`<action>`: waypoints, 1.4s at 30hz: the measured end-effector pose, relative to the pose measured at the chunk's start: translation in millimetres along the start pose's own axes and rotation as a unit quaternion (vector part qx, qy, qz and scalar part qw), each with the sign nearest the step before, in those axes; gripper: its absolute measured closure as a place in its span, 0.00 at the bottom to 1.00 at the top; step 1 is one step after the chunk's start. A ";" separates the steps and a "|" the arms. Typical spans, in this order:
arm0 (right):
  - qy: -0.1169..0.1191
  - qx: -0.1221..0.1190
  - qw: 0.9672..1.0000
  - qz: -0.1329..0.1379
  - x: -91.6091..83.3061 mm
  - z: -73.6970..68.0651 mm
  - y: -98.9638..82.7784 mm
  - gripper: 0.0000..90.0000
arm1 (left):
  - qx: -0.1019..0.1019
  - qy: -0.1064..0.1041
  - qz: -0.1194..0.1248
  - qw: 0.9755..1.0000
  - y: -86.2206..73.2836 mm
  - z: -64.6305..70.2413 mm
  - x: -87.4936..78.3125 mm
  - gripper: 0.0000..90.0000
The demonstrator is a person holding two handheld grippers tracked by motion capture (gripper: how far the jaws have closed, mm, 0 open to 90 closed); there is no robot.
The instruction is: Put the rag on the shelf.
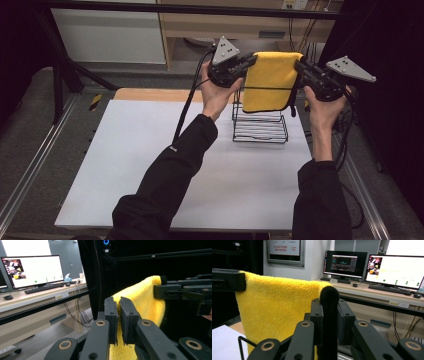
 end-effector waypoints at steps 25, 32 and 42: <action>0.019 -0.016 0.999 -0.020 -35.7 -12.2 -15.9 0.86 | 0.003 -0.042 -0.025 0.999 -19.9 30.9 -22.0 0.93; 0.028 -0.014 0.999 -0.042 -45.9 -15.4 -28.2 0.85 | -0.010 -0.048 -0.045 0.998 -35.2 42.1 -26.3 0.93; 0.040 -0.025 0.997 -0.061 -53.2 -18.1 -46.5 0.84 | -0.020 -0.044 -0.077 0.996 -58.3 52.7 -31.5 0.92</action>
Point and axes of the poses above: each handheld gripper's, and its own axes: x roughly forward along the jaws, y roughly out of its top, z roughly to its right, the point moved 5 cm from there along x, roughly forward along the jaws, and after that the axes turned 7 degrees about -y, right-handed, at the moved point
